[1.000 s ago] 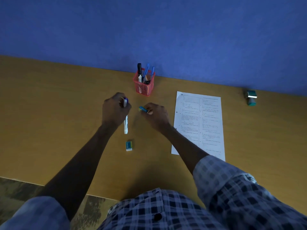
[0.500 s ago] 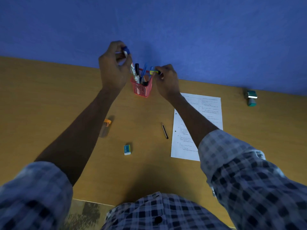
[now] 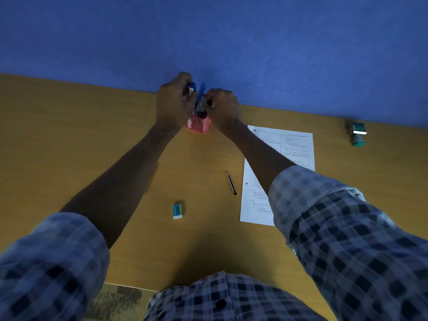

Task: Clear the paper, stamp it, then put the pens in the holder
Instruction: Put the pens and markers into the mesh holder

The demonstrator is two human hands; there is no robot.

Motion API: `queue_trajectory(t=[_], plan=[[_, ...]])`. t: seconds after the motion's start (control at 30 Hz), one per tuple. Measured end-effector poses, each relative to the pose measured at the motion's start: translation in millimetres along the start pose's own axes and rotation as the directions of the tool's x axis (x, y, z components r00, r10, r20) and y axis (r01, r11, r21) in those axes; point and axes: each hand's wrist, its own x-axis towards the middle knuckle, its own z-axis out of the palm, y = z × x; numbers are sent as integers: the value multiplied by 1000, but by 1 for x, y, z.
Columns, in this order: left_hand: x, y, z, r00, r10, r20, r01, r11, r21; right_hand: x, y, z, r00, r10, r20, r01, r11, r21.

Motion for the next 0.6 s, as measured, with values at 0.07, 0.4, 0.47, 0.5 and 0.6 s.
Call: queue_trajectory(t=[0.07, 0.4, 0.47, 0.5, 0.6], plan=[[1, -2, 3, 1000, -11, 23, 10, 1000, 18, 2, 1, 5, 999, -35, 26, 36, 998, -59], [-14, -10, 6, 995, -77, 62, 68, 988, 141, 0, 7, 10, 991, -104, -82, 94, 989, -117], [-16, -9, 4, 996, -80, 49, 71, 984, 160, 0, 6, 10, 993, -90, -82, 80, 989, -124], [-16, -8, 4, 996, -83, 44, 75, 982, 171, -1, 6, 9, 994, -85, -76, 74, 989, -131], [-20, -8, 0, 996, -86, 16, 82, 984, 159, -2, 8, 6, 992, -101, -80, 85, 979, -184]])
